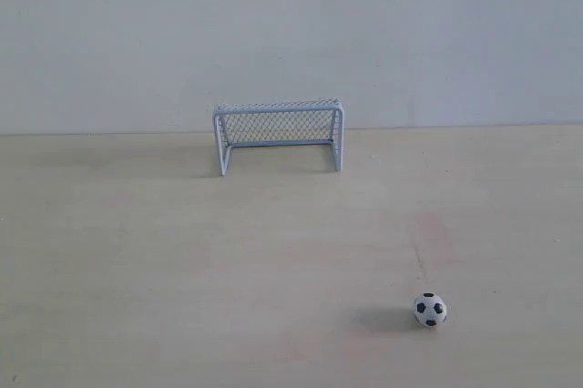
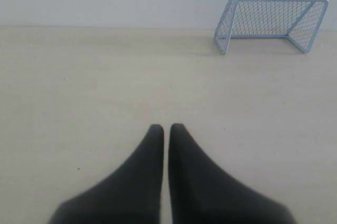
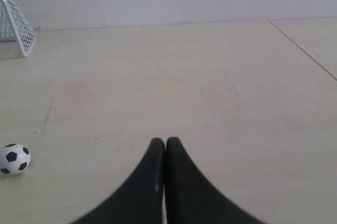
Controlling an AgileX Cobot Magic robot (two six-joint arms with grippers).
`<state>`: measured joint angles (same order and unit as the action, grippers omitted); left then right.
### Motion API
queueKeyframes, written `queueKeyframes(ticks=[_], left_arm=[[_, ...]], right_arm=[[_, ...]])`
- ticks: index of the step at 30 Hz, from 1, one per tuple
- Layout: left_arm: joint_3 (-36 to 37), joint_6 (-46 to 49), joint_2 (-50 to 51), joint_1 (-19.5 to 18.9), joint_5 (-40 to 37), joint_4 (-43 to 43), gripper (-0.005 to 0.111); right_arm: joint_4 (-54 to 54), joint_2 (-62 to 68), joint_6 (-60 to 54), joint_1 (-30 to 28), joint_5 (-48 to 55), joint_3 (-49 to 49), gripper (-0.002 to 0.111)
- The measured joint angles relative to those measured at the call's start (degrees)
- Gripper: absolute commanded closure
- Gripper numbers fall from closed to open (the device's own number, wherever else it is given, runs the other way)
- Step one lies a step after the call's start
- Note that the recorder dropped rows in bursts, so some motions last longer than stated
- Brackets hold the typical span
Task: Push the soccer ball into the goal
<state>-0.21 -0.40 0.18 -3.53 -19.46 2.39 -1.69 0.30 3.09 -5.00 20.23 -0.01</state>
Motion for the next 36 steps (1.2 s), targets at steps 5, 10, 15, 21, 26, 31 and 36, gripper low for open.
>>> queueKeyframes(ticks=[5, 10, 15, 21, 26, 31, 36], left_arm=[[0.0, 0.0, 0.0, 0.0, 0.0, 0.0, 0.102], [0.0, 0.0, 0.0, 0.0, 0.0, 0.0, 0.102], [0.0, 0.0, 0.0, 0.0, 0.0, 0.0, 0.102], [0.0, 0.0, 0.0, 0.0, 0.0, 0.0, 0.102], [0.0, 0.0, 0.0, 0.0, 0.0, 0.0, 0.102], [0.0, 0.0, 0.0, 0.0, 0.0, 0.0, 0.102], [0.0, 0.0, 0.0, 0.0, 0.0, 0.0, 0.102]], right_arm=[[-0.6, 0.0, -1.9, 0.0, -0.7, 0.0, 0.109], [-1.0, 0.0, -3.5, 0.0, -3.6, 0.0, 0.109], [2.4, 0.0, -2.3, 0.0, -22.7, 0.1, 0.109], [5.1, -0.1, -0.2, 0.0, -51.3, 0.1, 0.109], [12.8, -0.1, 0.8, 0.0, -47.1, -6.0, 0.109], [13.0, 5.7, -3.8, 0.0, -22.2, -23.5, 0.109], [13.0, 22.4, -17.9, 0.0, 6.9, -40.5, 0.109]])
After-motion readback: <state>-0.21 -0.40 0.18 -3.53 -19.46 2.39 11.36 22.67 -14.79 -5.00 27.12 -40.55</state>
